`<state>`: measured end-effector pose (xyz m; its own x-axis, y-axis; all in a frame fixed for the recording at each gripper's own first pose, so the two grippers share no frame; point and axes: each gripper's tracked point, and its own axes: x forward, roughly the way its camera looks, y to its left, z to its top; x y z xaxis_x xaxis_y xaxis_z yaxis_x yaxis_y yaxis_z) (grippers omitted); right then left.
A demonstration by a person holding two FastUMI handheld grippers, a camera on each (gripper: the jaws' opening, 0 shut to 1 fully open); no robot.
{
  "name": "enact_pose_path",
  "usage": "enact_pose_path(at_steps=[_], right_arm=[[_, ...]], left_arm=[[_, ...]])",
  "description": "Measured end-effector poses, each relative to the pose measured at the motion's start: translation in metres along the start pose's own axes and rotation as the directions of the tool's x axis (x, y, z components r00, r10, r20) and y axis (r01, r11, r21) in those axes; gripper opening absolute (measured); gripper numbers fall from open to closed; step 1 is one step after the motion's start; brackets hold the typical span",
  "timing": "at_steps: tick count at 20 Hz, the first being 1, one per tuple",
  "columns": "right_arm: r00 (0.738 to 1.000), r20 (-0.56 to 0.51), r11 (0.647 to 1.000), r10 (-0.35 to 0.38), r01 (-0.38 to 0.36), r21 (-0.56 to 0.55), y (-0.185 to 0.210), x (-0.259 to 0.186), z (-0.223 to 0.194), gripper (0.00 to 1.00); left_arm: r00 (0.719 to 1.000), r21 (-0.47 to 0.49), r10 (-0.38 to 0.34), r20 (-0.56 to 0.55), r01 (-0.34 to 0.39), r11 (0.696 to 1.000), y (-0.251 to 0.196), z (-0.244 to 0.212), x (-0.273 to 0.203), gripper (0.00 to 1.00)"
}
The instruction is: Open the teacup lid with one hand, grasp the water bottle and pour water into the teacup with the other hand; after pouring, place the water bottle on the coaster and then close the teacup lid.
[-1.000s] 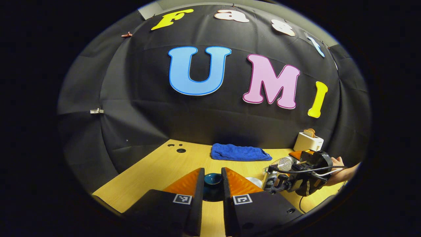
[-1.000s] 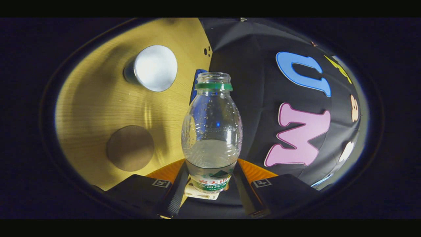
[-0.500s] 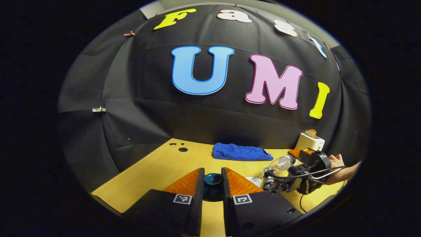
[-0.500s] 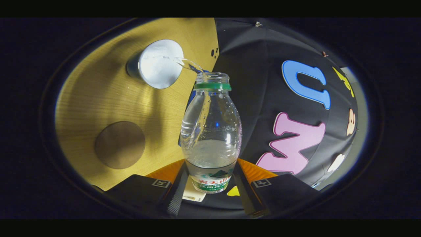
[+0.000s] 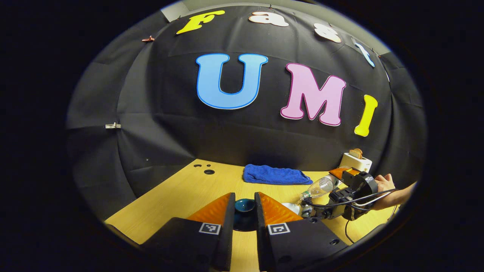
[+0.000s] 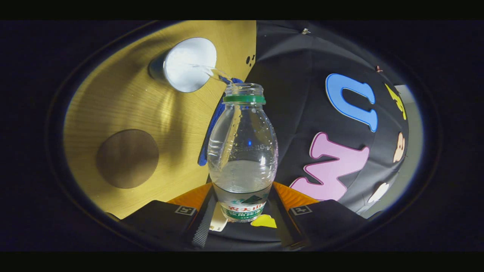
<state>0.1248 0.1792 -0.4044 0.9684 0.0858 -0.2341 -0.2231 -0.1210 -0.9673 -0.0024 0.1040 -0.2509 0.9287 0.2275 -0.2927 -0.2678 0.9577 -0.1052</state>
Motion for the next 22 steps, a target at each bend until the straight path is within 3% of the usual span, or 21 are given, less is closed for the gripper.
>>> enact_pose_path(at_steps=[12, 22], right_arm=[[0.994, 0.060, 0.991, -0.088, 0.094, -0.098, 0.009, -0.001, 0.001, 0.75], [0.967, 0.157, 0.951, -0.200, 0.230, -0.206, 0.016, -0.002, -0.004, 0.72]], left_arm=[[1.000, -0.003, -0.007, 0.002, 0.007, 1.000, 0.002, 0.000, 0.002, 0.31], [1.000, 0.001, -0.022, 0.011, 0.022, 1.000, -0.001, 0.004, -0.001, 0.31]])
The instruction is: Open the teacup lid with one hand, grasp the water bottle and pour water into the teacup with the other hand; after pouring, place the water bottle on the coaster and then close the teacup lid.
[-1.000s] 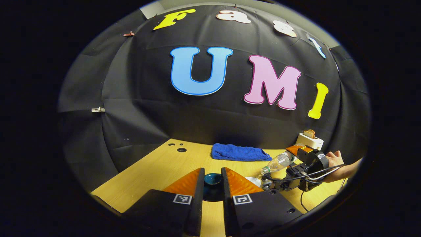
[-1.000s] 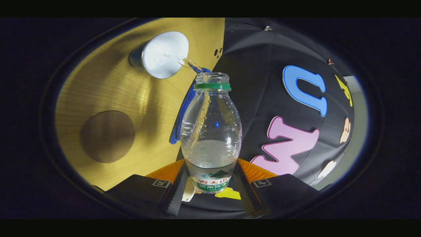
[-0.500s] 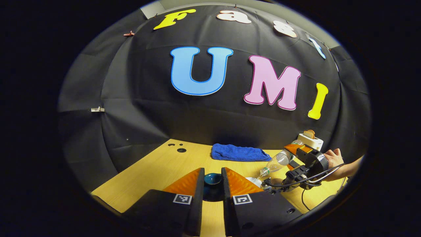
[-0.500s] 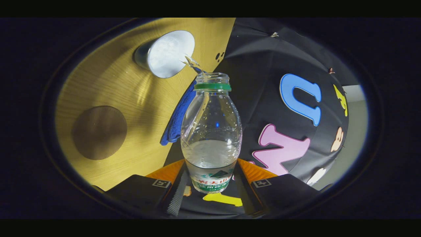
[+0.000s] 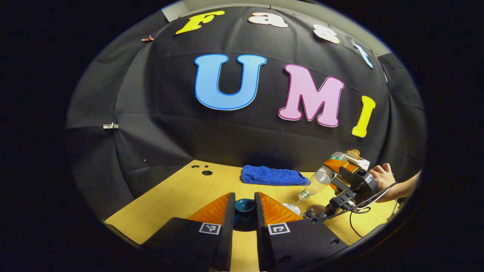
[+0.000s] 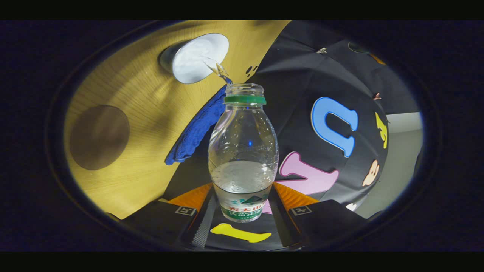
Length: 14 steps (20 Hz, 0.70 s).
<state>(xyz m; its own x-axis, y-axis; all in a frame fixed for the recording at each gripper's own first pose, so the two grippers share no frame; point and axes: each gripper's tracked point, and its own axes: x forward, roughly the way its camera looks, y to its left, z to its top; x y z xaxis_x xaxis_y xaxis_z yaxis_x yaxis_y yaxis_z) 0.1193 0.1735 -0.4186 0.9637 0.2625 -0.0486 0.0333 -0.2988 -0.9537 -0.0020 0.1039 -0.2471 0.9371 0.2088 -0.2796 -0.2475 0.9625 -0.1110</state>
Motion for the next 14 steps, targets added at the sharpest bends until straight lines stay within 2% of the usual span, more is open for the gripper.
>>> enact_pose_path(at_steps=[1, 6, 7, 8, 9, 13, 14], right_arm=[[1.000, 0.011, 1.000, -0.016, 0.016, -0.011, 0.0001, 0.0003, -0.0005, 0.75], [0.992, 0.070, 0.992, -0.103, 0.108, -0.072, 0.0029, -0.0004, -0.0014, 0.74], [0.991, 0.077, 0.989, -0.114, 0.120, -0.085, 0.0020, 0.0015, -0.0033, 0.72], [0.989, 0.088, 0.987, -0.120, 0.129, -0.094, 0.0027, 0.0008, -0.0022, 0.74], [0.986, 0.099, 0.984, -0.132, 0.143, -0.106, 0.0019, -0.0005, -0.0026, 0.74], [0.973, 0.150, 0.967, -0.176, 0.199, -0.156, 0.0009, -0.0029, -0.0009, 0.75], [0.968, 0.164, 0.962, -0.191, 0.218, -0.166, 0.0001, -0.0050, 0.0002, 0.72]], left_arm=[[1.000, 0.000, -0.001, 0.004, 0.001, 1.000, 0.0000, 0.0018, -0.0007, 0.31], [1.000, -0.002, -0.005, 0.009, 0.005, 1.000, -0.0012, 0.0024, -0.0034, 0.31], [1.000, -0.005, -0.004, 0.010, 0.004, 1.000, -0.0007, 0.0035, -0.0046, 0.31], [1.000, -0.007, -0.001, 0.011, 0.001, 1.000, -0.0004, 0.0025, -0.0054, 0.27], [1.000, -0.007, 0.001, 0.012, -0.001, 1.000, -0.0009, 0.0034, -0.0059, 0.31], [1.000, -0.007, 0.001, 0.017, -0.001, 1.000, 0.0003, 0.0039, -0.0088, 0.31], [1.000, -0.008, 0.001, 0.020, -0.001, 1.000, 0.0011, 0.0050, -0.0105, 0.31]])
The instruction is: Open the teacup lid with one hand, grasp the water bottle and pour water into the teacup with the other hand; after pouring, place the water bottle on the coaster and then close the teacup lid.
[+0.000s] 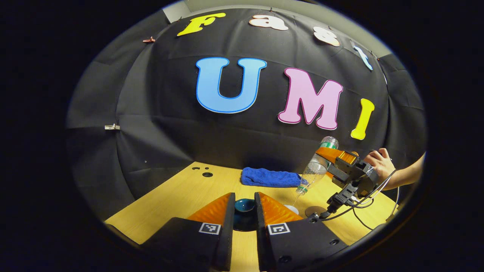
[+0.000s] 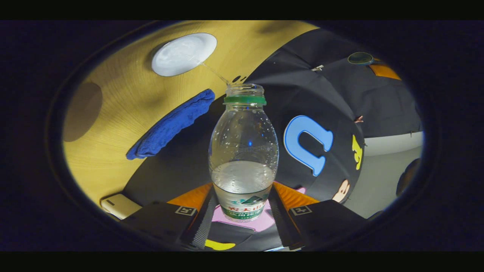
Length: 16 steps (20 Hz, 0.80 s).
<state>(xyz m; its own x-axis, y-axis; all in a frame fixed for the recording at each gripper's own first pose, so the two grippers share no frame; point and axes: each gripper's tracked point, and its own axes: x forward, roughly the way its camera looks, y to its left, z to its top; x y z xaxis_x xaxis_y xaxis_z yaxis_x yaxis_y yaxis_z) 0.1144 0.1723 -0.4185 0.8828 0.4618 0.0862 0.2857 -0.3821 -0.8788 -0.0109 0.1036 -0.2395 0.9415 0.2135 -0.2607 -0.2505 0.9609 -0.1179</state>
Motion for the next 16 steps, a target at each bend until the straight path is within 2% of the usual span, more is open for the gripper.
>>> enact_pose_path(at_steps=[3, 6, 7, 9, 11, 14, 16], right_arm=[[1.000, 0.001, 1.000, -0.008, 0.008, 0.020, 0.007, -0.006, -0.001, 0.75], [1.000, -0.003, 1.000, 0.016, -0.016, 0.025, 0.005, -0.001, 0.000, 0.75], [0.999, -0.014, 0.998, 0.039, -0.038, 0.045, 0.007, 0.005, -0.005, 0.75], [0.989, -0.038, 0.981, 0.141, -0.134, 0.141, 0.016, 0.014, -0.007, 0.75], [0.963, -0.065, 0.933, 0.262, -0.236, 0.272, 0.030, 0.006, -0.005, 0.75], [0.936, -0.088, 0.852, 0.340, -0.267, 0.451, 0.045, -0.012, 0.010, 0.75], [0.907, -0.083, 0.743, 0.414, -0.284, 0.607, 0.057, -0.025, 0.028, 0.75]], left_arm=[[1.000, -0.002, 0.004, 0.005, -0.004, 1.000, 0.000, 0.002, -0.001, 0.31], [1.000, -0.006, 0.008, 0.004, -0.008, 1.000, 0.001, 0.000, -0.004, 0.31], [1.000, -0.005, 0.010, 0.002, -0.010, 1.000, 0.001, 0.000, -0.004, 0.31], [1.000, -0.004, 0.015, -0.002, -0.015, 1.000, 0.002, -0.002, -0.005, 0.31], [1.000, -0.003, 0.020, -0.011, -0.020, 1.000, 0.003, -0.006, -0.006, 0.31], [1.000, 0.007, 0.021, -0.022, -0.021, 1.000, 0.002, -0.011, -0.006, 0.31], [1.000, 0.010, 0.018, -0.024, -0.018, 1.000, 0.000, -0.012, -0.006, 0.31]])
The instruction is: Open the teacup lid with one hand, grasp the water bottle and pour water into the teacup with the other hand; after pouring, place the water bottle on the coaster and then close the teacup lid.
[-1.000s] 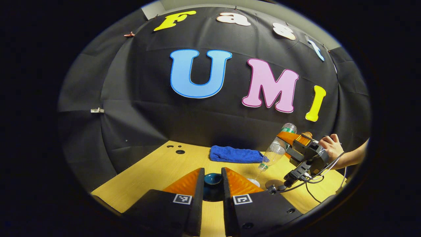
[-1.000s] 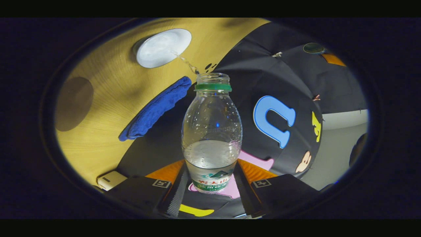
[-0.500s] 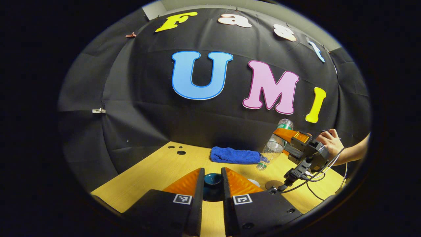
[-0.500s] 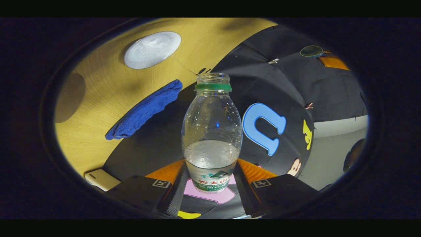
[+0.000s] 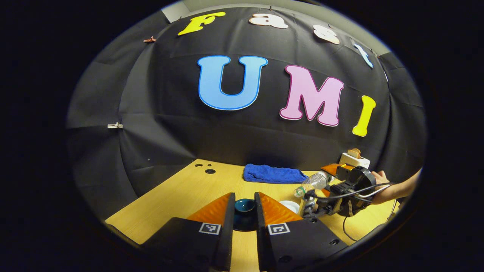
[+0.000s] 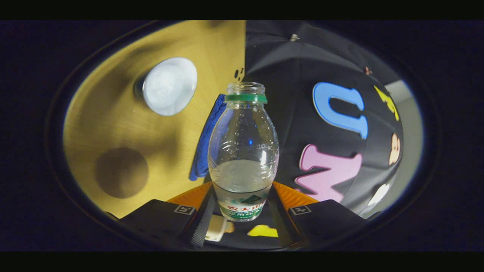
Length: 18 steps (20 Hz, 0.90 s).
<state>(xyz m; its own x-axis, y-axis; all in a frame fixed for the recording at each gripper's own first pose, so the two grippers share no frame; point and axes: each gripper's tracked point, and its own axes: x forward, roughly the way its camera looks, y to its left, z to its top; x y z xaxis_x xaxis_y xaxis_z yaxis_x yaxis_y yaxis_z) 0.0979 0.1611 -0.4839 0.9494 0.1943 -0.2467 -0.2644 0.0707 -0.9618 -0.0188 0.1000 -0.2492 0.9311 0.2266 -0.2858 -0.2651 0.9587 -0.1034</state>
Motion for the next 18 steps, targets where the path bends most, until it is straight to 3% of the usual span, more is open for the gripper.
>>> enact_pose_path(at_steps=[4, 6, 8, 10, 14, 18], right_arm=[[0.994, -0.044, 0.955, 0.098, -0.082, 0.285, 0.025, -0.006, 0.005, 0.76], [0.989, -0.023, 0.882, 0.147, -0.120, 0.455, 0.037, -0.009, 0.011, 0.76], [0.983, -0.007, 0.777, 0.183, -0.140, 0.614, 0.047, -0.015, 0.019, 0.75], [0.979, 0.040, 0.636, 0.200, -0.161, 0.755, 0.054, -0.018, 0.037, 0.75], [0.966, 0.175, 0.364, 0.191, -0.235, 0.901, 0.055, -0.025, 0.063, 0.76], [0.962, 0.231, 0.204, 0.145, -0.257, 0.945, 0.040, -0.038, 0.064, 0.76]], left_arm=[[1.000, 0.004, -0.006, -0.004, 0.007, 1.000, -0.004, -0.001, 0.002, 0.31], [1.000, 0.006, -0.012, -0.005, 0.012, 1.000, -0.007, -0.002, 0.003, 0.31], [1.000, 0.006, -0.013, -0.005, 0.013, 1.000, -0.009, -0.001, 0.003, 0.31], [1.000, 0.003, -0.015, -0.007, 0.016, 1.000, -0.011, -0.002, 0.004, 0.31], [1.000, 0.009, -0.016, -0.009, 0.016, 1.000, -0.014, -0.003, 0.005, 0.31], [1.000, 0.017, -0.022, -0.012, 0.022, 1.000, -0.019, -0.005, 0.006, 0.31]])
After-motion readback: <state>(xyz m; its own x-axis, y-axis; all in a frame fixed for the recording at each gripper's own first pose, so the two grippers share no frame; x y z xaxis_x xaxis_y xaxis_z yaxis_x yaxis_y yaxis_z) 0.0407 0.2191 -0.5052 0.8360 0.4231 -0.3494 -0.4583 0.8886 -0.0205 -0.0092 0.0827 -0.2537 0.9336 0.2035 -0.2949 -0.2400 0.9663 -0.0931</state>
